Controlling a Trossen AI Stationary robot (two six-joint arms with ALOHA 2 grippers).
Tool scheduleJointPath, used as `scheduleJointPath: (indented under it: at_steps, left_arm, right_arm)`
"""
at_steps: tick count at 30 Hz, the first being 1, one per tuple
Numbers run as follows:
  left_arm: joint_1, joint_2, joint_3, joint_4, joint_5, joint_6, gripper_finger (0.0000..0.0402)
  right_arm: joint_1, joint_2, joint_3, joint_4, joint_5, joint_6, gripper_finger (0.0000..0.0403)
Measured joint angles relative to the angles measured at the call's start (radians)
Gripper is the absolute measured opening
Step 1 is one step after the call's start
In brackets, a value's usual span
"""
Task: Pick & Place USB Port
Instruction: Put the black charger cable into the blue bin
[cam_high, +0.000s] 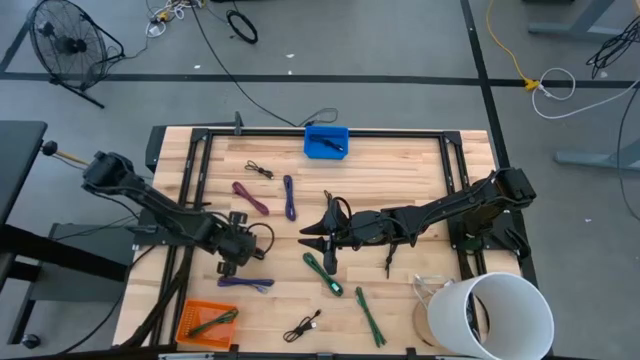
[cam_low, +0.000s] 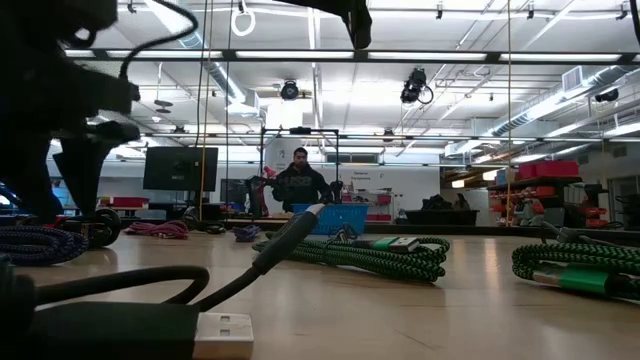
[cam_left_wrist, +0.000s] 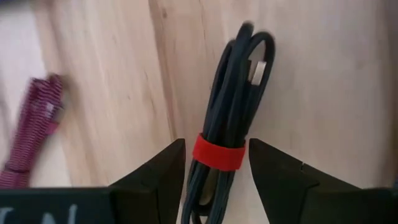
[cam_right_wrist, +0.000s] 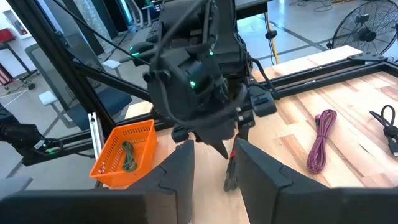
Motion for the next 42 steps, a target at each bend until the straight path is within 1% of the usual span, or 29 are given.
scheduleJointPath:
  at_steps: [3,8,10,12,15,18,23,26,29,33,36,38,42]
  left_arm:
    - [0.018,0.038,0.0,0.0,0.035,-0.004,0.0183]
    - [0.046,0.102,0.0,0.015,0.014,0.02,0.0183]
    - [0.057,0.116,0.002,0.023,0.024,0.022,0.0173]
    - [0.058,0.122,0.003,0.031,0.032,0.036,0.0141]
    - [0.046,0.114,0.002,0.06,0.006,0.054,0.0055]
    - [0.048,0.094,-0.001,0.053,-0.045,0.02,0.0051]
    - [0.044,0.018,0.019,0.05,-0.061,-0.012,0.0051]
    - [0.03,-0.064,0.077,0.057,-0.098,-0.002,0.0051]
    - [0.014,-0.155,0.156,0.067,-0.132,0.047,0.0051]
    - [-0.012,-0.267,0.245,0.184,-0.155,0.138,0.0051]
    - [-0.025,-0.332,0.291,0.268,-0.117,0.229,0.0051]
    - [-0.028,-0.369,0.312,0.317,-0.102,0.284,0.0051]
    - [-0.023,-0.432,0.316,0.429,-0.101,0.374,0.0051]
  right_arm:
    - [0.0,0.0,0.0,0.0,0.0,0.0,0.0116]
    - [0.0,0.0,0.0,0.0,0.0,0.0,0.0116]
    - [0.0,0.0,0.0,0.0,0.0,0.0,0.0116]
    - [0.0,0.0,0.0,0.0,0.0,0.0,0.0116]
    - [0.0,0.0,0.0,0.0,0.0,0.0,0.0116]
    - [0.0,0.0,0.0,0.0,0.0,0.0,0.0116]
    - [0.0,0.0,0.0,0.0,0.0,0.0,0.0116]
    - [0.0,0.0,0.0,0.0,0.0,-0.004,0.0116]
    - [0.0,0.0,0.0,0.0,0.0,-0.004,0.0116]
    - [0.0,0.0,0.0,0.018,0.0,-0.004,0.0116]
    - [0.0,0.0,0.0,0.07,0.0,-0.02,0.0116]
    - [0.0,0.0,0.0,0.115,0.0,-0.063,0.0116]
    - [0.0,0.0,0.0,0.243,-0.001,-0.184,0.0116]
